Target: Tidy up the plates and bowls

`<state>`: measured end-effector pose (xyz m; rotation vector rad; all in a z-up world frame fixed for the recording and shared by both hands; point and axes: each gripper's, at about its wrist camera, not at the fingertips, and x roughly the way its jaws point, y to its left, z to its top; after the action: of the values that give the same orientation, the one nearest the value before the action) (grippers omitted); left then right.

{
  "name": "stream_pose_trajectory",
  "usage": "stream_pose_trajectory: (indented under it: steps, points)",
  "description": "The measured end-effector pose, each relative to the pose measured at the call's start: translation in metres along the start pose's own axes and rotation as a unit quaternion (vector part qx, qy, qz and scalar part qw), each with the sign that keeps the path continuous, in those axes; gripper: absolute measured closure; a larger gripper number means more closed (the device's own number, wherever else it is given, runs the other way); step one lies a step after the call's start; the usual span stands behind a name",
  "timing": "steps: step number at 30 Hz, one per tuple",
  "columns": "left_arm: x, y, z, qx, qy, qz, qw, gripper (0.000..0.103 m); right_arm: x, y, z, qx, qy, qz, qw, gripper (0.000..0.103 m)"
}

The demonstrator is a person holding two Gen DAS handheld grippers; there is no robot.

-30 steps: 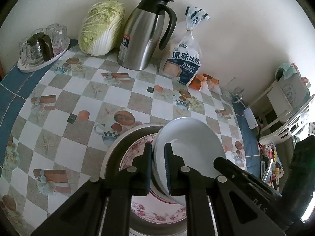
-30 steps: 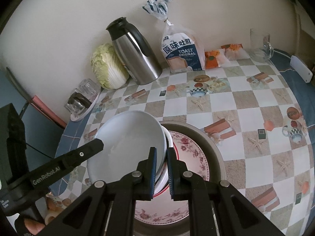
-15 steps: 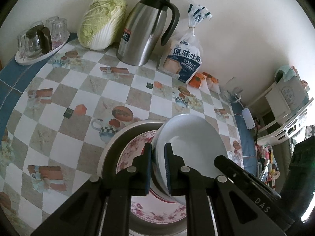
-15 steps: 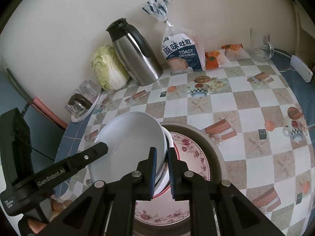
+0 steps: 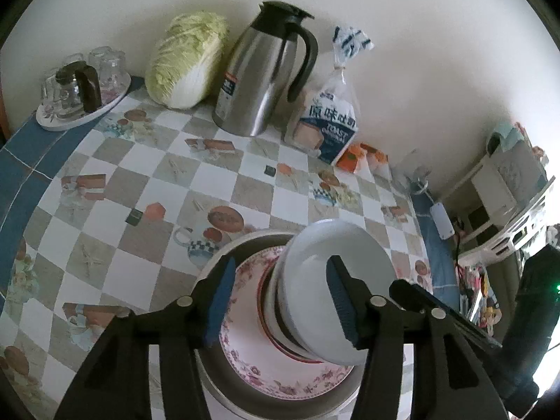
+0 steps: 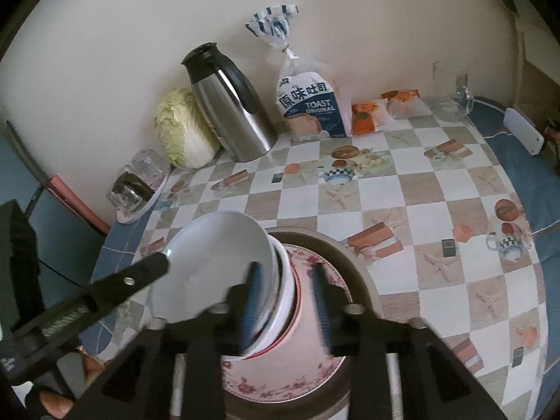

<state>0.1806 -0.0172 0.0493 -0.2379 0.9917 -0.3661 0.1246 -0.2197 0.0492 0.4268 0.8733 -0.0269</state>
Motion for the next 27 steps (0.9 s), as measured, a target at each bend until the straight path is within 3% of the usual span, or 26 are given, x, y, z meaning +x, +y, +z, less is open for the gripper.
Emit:
stream_pose_trajectory:
  steps: [2, 7, 9, 16, 20, 27]
  points:
    - [-0.002, 0.004, 0.001, -0.008, -0.008, 0.008, 0.9999, 0.028, -0.001, -0.001, 0.000, 0.000, -0.001, -0.004, 1.000, 0.047]
    - [-0.004, 0.017, 0.003, -0.029, -0.019, 0.035, 0.9988, 0.024, -0.003, 0.001, 0.000, -0.015, -0.012, -0.011, 1.000, 0.032]
    - [-0.006, 0.023, 0.003, -0.035, -0.027, 0.047, 0.9979, 0.016, -0.003, 0.001, 0.000, -0.018, -0.015, -0.012, 1.000, 0.026]
    - [-0.008, 0.036, 0.000, -0.042, -0.040, 0.083, 0.9949, 0.011, -0.004, 0.001, -0.002, -0.026, -0.020, -0.025, 0.999, 0.015]
    - [-0.012, 0.036, -0.005, -0.031, -0.053, 0.107, 0.9923, 0.011, -0.005, 0.002, -0.004, -0.031, -0.024, -0.034, 0.999, 0.000]
    - [-0.023, 0.031, -0.022, 0.011, -0.077, 0.143, 0.9866, 0.010, -0.016, 0.001, -0.013, -0.041, -0.047, -0.045, 0.997, 0.000]
